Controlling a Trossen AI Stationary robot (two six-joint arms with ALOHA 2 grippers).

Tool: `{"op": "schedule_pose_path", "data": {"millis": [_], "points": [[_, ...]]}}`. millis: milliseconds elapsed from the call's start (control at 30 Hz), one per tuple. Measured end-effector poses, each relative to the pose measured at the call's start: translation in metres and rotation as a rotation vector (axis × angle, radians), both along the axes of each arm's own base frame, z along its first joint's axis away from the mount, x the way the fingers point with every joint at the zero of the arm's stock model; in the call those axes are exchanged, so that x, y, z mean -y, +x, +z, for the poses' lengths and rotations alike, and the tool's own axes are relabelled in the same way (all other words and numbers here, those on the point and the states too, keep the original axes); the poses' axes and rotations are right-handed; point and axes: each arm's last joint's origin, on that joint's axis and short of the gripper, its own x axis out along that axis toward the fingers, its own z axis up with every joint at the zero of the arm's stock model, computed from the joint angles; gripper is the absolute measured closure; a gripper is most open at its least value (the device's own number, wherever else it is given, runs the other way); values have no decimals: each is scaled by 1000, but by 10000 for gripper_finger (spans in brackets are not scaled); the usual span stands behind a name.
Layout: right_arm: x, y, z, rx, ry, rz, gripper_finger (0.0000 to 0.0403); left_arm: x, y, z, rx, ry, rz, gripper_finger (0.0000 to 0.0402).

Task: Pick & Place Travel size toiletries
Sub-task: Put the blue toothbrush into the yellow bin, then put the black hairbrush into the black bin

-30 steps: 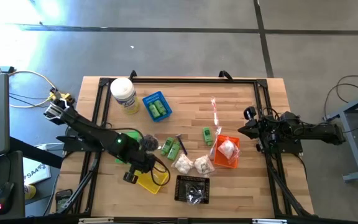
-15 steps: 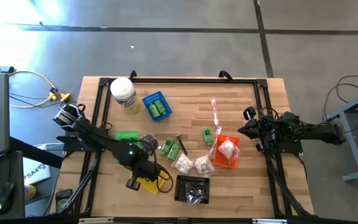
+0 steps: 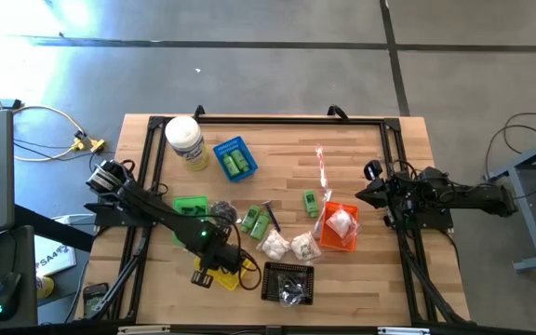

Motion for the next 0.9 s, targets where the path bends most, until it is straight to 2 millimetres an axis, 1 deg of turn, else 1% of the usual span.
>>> {"op": "schedule_pose_path", "data": {"millis": [267,367,467,567,667,767,833,900], "points": [[0,0,0,-1,0,0,400,0,0,0,-14,-18,40,279],[0,0,-1,-7,0,0,400,0,-2,1,-17,-14,32,258],[0,0,-1,-16,1,0,400,-2,-4,11,-8,-23,31,247],[0,1,-2,-18,1,0,400,-2,-6,32,-5,-23,17,246],[0,1,-2,-19,6,1,400,-5,-9,63,57,11,-19,250],[0,1,-2,-21,19,6,400,-9,-22,99,211,54,-86,270],[0,1,-2,-23,25,8,400,-18,-33,123,345,66,-110,293],[0,1,-2,-23,24,11,400,-28,-48,143,475,58,-91,322]]}}
